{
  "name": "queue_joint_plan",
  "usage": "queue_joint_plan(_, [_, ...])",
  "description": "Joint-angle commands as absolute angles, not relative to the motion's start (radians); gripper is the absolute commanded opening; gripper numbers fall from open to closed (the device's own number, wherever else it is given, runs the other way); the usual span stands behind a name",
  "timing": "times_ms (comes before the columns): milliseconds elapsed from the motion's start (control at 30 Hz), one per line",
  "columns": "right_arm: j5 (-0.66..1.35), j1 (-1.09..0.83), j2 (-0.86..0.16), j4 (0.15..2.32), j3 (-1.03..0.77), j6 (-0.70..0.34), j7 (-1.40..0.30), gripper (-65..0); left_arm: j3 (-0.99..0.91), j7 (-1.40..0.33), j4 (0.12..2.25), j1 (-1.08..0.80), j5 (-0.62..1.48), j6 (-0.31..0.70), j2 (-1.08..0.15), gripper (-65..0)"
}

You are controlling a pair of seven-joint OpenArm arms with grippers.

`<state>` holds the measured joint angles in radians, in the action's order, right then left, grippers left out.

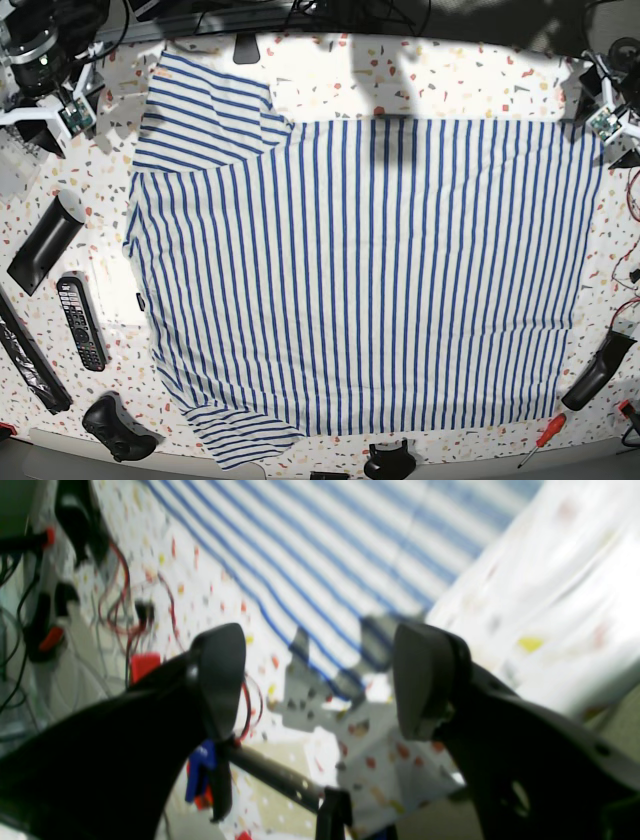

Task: Layout the t-shirt on the table in an organized manner, then fold the t-shirt properly
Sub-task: 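Move both grippers from rest toward the shirt's collar-side corners, then lower both grippers onto the shirt's collar-side edge corners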

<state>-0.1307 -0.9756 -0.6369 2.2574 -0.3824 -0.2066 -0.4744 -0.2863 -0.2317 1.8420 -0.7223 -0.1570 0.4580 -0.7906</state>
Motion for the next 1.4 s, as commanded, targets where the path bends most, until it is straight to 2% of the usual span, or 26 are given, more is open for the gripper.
queue_joint_plan(0, [-0.140,-0.980,-0.648,2.272,-0.392,-0.196,-0.461,-39.6,-0.291,-0.211,1.846,-0.720,-0.167,0.450,-0.810,-24.0])
queue_joint_plan(233, [-0.139,-0.975,-0.648,2.272,-0.392,-0.195,-0.460,-39.6,-0.274,-0.212,1.840,-0.714,-0.207,0.450,-0.810,-25.5])
queue_joint_plan(400, [-0.139,-0.975,-0.648,2.272,-0.392,-0.195,-0.461,-39.6,-0.131,-0.212,1.840,-0.702,-0.331,0.436,-0.831,-25.5])
queue_joint_plan(500, [-0.139,-0.975,-0.647,2.272,-0.392,-0.195,-0.465,-39.6,-0.032,-0.276,1.839,-0.657,-0.403,0.275,-0.834,-25.5])
queue_joint_plan(567, [-0.139,-0.975,-0.648,2.272,-0.392,-0.195,-0.465,-39.6,0.009,-0.353,1.839,-0.611,-0.403,0.226,-0.834,-25.5])
queue_joint_plan(800, [-0.139,-0.975,-0.648,2.272,-0.392,-0.195,-0.474,-39.6,0.052,-0.404,1.839,-0.606,-0.373,0.304,-0.871,-25.5])
queue_joint_plan(1067, [-0.134,-0.975,-0.645,2.272,-0.392,-0.195,-0.480,-39.6,0.054,-0.306,1.810,-0.611,-0.374,0.299,-0.905,-25.5])
queue_joint_plan(1367, [-0.119,-0.975,-0.645,2.272,-0.392,-0.195,-0.480,-39.6,0.061,-0.245,1.628,-0.609,-0.374,0.279,-0.883,-25.5])
